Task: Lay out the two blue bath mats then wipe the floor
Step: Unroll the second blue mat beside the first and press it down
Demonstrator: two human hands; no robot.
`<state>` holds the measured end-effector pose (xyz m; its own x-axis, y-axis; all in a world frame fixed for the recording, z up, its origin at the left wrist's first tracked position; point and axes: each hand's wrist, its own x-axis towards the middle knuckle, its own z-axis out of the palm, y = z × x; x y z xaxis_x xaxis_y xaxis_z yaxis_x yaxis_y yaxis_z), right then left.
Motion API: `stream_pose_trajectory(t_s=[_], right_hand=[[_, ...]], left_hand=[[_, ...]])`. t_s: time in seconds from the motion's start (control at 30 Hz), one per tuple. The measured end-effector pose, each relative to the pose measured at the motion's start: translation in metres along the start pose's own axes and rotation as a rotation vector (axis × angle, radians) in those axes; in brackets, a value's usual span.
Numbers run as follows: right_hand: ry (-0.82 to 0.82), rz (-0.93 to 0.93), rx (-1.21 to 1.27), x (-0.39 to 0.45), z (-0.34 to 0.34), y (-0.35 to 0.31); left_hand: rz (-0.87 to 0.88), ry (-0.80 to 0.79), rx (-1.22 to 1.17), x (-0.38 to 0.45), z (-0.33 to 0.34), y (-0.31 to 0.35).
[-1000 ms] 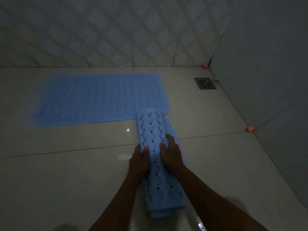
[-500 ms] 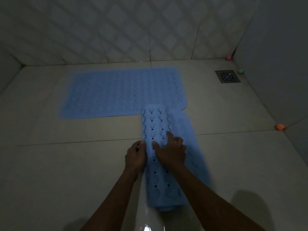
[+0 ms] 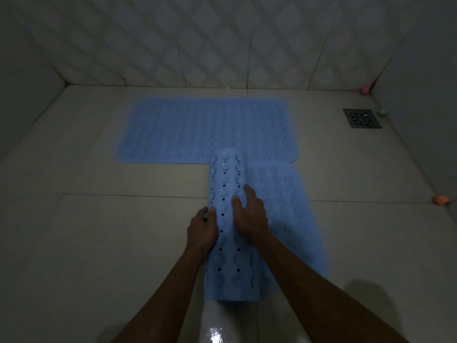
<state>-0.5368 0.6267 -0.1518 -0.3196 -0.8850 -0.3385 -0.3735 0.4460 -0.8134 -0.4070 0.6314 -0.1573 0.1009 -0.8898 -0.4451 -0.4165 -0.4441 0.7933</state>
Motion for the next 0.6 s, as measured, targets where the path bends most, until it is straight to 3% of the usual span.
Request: stream_pose_trajectory(t_s=[0.07,0.17,0.27,0.37,0.53,0.6], right_hand=[[0.036,0.022,-0.004,0.004,0.004,0.000],[-0.058,0.109,-0.179,0.005,0.011,0.000],[-0.112,0.037,-0.043,-0.006,0.028,-0.013],[-0.056,0.012,0.007,-0.007,0.039,-0.024],[-0.151,0.057,-0.210,-0.004,0.053,-0.034],[-0.172,0.026,-0.136,-0.008,0.065,-0.038]], left_hand=[[-0.015,0.017,-0.009,0.001,-0.009,-0.004],[-0.042,0.018,-0.037,0.000,-0.023,-0.008],[-0.026,0.041,-0.040,0.001,-0.034,-0.013],[-0.049,0.088,-0.032,0.005,-0.049,-0.014],[-0.052,0.099,-0.029,0.013,-0.072,-0.019],[-0.046,0.073,-0.037,0.014,-0.075,-0.020]])
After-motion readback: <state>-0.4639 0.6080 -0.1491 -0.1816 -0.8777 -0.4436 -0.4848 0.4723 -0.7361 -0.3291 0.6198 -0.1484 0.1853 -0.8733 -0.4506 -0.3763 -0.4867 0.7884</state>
